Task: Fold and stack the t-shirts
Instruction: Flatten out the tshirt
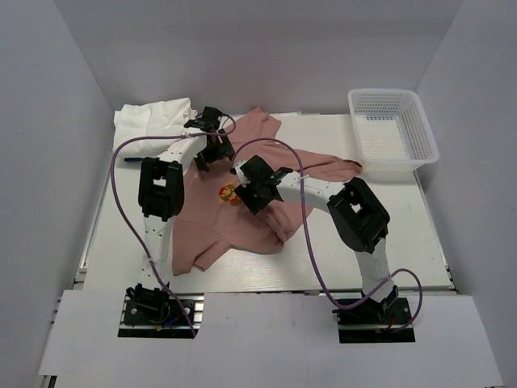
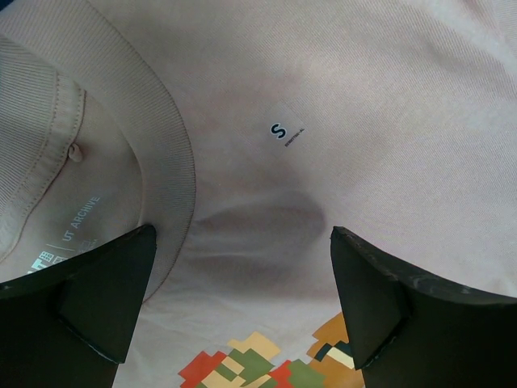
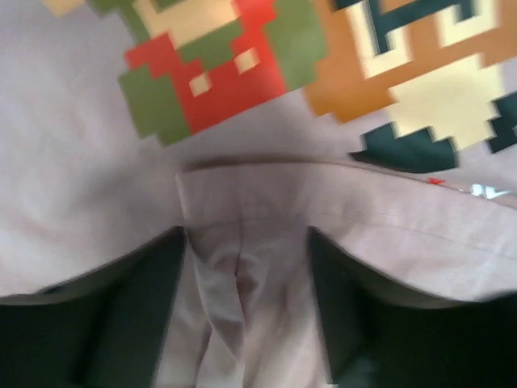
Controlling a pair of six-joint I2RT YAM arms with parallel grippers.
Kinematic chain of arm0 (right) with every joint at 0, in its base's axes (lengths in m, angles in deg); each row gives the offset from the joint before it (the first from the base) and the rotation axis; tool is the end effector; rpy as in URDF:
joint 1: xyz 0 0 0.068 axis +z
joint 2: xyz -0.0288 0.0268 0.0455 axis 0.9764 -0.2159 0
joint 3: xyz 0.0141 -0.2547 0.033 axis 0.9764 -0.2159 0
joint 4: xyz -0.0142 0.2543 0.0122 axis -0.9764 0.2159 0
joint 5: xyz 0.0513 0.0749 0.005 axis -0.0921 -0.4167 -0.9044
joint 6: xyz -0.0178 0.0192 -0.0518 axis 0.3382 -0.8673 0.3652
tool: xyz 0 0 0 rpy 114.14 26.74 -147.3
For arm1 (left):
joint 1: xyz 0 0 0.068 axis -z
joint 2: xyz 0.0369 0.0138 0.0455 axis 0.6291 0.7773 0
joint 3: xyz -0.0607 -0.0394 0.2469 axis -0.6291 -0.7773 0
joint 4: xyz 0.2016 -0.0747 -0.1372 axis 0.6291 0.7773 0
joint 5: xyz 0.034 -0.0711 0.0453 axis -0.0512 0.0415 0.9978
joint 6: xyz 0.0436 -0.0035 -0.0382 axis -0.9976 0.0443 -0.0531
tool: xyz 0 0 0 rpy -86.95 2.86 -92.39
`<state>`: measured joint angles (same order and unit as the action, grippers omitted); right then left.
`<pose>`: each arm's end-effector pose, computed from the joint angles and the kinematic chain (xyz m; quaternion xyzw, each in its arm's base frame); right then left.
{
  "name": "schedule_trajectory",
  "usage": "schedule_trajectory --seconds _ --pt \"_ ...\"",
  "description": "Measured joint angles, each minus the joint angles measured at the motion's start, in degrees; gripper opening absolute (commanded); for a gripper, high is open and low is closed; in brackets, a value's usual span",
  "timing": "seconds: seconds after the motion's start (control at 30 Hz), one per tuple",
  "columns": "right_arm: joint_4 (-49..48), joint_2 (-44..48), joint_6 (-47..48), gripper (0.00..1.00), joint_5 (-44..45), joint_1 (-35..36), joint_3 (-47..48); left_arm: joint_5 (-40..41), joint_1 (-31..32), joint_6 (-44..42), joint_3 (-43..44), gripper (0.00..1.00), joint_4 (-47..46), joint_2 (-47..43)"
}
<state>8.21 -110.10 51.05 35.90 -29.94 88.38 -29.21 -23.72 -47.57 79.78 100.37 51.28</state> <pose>0.2950 0.3178 0.1586 -0.4013 0.8649 0.0752 0.2919 0.4704 -0.1229 0.1551 -0.1991 0.9595 -0.0290 0.1973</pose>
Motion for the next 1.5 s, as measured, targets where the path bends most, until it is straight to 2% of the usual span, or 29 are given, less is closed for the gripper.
schedule_trajectory --seconds 0.03,0.1,0.13,0.33,0.5,0.63,0.7,0.73,0.83,0.9,0.93,0.97,1.03,1.1,1.23,1.37,1.5 --pt "-0.66 0.0 -0.59 0.37 0.22 -0.02 0.04 0.15 -0.04 -0.04 -0.52 1.0 -0.33 -0.26" --pt "-2.1 0.0 -1.99 0.19 0.76 -0.09 -0.11 0.42 -0.04 -0.37 -1.97 1.0 -0.94 -1.11" --pt "-2.6 0.07 -3.17 0.01 1.22 -0.24 -0.33 0.55 -0.04 -0.46 -2.56 1.0 -1.16 -1.46" --pt "-5.46 7.61 -10.71 0.0 6.4 -0.79 -9.75 1.2 -0.07 -0.72 -4.24 1.0 -1.79 -2.4" --pt "-2.51 23.23 -22.45 0.0 13.46 -2.08 -21.79 2.69 -0.07 -0.94 -6.36 1.0 -2.49 -3.43" --pt "7.67 41.62 -38.32 0.0 18.34 -4.42 -34.29 4.2 -0.07 -1.33 -9.6 1.0 -3.34 -5.14" --pt "16.37 50.45 -49.22 0.0 19.58 -5.42 -39.65 4.79 -0.07 -1.51 -11.23 1.0 -3.63 -6.1" --pt "20.96 54.4 -53.88 0.05 19.47 -5.51 -42.03 5.16 -0.09 -1.55 -11.67 1.0 -3.63 -6.32" --pt "33.38 63.73 -66.55 0.11 18.01 -5.42 -46.4 5.84 -0.09 -1.57 -11.89 1.0 -3.52 -6.43" --pt "39.06 68.3 -72.87 0.22 17.81 -5.42 -46.62 5.97 -0.09 -1.57 -11.74 1.0 -3.28 -6.43" --pt "41.4 70.38 -75.47 0.22 17.86 -5.42 -46.29 5.97 -0.09 -1.57 -11.69 1.0 -3.06 -6.43" --pt "43.76 71.93 -77.46 0.27 18.01 -5.42 -45.7 6.01 -0.11 -1.57 -11.61 1.0 -2.69 -6.4" --pt "46.49 73.92 -79.58 0.51 18.43 -5.42 -44.48 6.08 -0.13 -1.6 -11.43 1.0 -2.21 -6.32" --pt "47.58 73.31 -78.9 0.9 19.34 -5.42 -42.97 6.01 -0.15 -1.6 -11.43 1.0 -2.12 -6.32" --pt "44.15 62.55 -70.27 0.9 22.1 -5.33 -36.52 5.68 -0.15 -1.97 -11.17 1.0 -1.84 -6.34" --pt "33.83 47.28 -59.12 0.9 26.03 -5.64 -28.37 4.37 0.28 -3.08 -9.75 1.0 -0.09 -6.32" --pt "23.54 35.41 -49.83 0.9 25.97 -8.5 -22.84 3.37 0.68 -3.93 -7.13 1.0 0.76 -6.51"
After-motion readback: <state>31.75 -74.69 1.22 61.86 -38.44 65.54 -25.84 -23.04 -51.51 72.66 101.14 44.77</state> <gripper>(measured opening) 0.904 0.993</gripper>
